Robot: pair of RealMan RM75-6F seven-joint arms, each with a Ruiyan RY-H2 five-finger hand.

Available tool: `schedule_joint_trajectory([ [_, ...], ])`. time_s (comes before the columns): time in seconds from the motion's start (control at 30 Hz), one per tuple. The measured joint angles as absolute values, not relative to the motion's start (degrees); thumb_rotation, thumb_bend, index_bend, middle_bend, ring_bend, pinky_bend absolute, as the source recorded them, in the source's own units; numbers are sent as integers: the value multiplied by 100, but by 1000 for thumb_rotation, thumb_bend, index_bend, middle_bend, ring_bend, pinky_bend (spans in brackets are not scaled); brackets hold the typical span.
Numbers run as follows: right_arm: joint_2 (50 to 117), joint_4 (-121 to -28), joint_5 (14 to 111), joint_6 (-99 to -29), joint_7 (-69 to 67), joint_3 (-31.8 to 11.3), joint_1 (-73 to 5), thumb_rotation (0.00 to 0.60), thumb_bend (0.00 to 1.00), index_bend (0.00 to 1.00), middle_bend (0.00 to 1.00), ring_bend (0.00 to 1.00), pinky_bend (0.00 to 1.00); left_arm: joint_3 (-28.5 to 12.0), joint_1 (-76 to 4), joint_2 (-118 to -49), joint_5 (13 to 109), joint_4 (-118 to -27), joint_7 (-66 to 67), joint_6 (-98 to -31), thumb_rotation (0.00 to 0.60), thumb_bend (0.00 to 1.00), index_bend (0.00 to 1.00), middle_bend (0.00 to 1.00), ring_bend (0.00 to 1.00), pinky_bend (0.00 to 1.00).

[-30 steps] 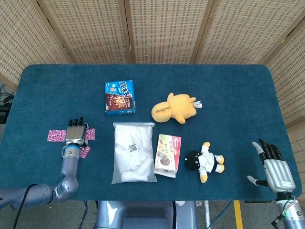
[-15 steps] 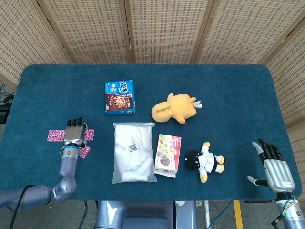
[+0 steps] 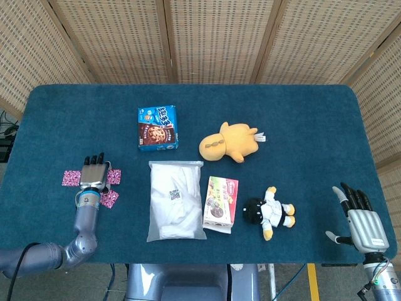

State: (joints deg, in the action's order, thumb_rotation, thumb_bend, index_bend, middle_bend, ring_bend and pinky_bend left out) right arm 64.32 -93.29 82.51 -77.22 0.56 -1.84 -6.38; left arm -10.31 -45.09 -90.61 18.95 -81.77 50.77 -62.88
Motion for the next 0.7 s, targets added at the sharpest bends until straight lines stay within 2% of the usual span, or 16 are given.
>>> schedule_joint_trajectory([
  [0.5,6423,-9346,8276,-7745,67,-176,-629,600,0,0,0,0,0,-988,-4377,-8518,2058,-8553,4884,-6327,600,381,522,0,0,0],
  [0.7,6426,-9353,8291,-7753,93,-167,-624,600,0,0,0,0,0,-814,-4209,-8115,2414,-8643,4570,-5996,600,375,523,0,0,0],
])
